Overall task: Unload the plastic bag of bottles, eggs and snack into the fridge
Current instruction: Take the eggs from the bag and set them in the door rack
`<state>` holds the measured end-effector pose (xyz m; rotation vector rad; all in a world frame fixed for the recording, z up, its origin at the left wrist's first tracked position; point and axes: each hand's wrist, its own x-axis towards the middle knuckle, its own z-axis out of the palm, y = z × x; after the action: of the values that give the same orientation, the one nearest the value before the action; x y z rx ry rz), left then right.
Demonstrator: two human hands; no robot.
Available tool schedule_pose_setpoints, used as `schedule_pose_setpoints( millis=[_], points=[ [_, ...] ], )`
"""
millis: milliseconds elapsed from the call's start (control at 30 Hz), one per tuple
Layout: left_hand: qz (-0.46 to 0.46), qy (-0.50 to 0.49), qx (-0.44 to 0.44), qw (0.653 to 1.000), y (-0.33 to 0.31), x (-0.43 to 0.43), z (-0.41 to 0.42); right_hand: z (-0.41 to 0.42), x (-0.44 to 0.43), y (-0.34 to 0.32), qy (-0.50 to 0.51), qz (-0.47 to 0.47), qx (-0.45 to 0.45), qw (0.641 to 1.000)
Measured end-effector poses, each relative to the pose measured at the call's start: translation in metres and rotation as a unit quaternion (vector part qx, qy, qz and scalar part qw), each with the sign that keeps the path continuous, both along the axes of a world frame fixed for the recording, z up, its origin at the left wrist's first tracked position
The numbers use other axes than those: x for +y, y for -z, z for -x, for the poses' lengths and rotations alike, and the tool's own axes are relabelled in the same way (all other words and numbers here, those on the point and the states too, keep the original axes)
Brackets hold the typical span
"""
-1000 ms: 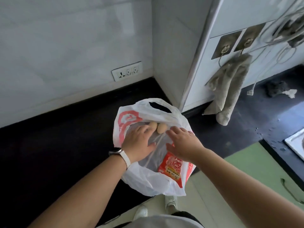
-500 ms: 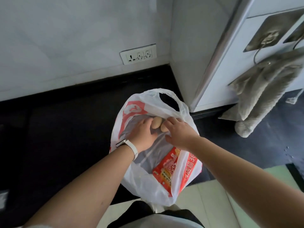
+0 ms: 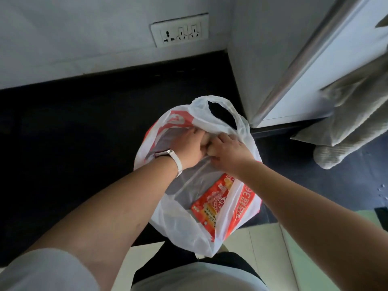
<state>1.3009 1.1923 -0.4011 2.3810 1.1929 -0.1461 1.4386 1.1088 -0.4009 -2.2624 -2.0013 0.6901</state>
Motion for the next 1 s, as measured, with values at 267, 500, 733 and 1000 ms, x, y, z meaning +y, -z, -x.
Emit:
schedule_pose_setpoints(
  millis=[267, 500, 733, 1000],
  points=[
    [0.063, -0.070, -0.050, 0.994, -0.006, -0.012, 0.004, -0.002, -0.001, 0.002, -0.005, 0.039, 0.020, 0.999],
    [0.178, -0.238, -0.179, 0.938, -0.039, -0.034, 0.019, 0.009, -0.016, -0.019, 0.149, -0.019, 0.172, 0.974],
    [0.248, -0.343, -0.285, 0.860, -0.084, -0.061, 0.042, 0.024, -0.027, -0.060, 0.265, -0.009, 0.379, 0.886],
    [0.312, -0.402, -0.410, 0.757, -0.124, -0.088, 0.065, 0.051, -0.034, -0.108, 0.237, 0.005, 0.505, 0.830]
  ],
)
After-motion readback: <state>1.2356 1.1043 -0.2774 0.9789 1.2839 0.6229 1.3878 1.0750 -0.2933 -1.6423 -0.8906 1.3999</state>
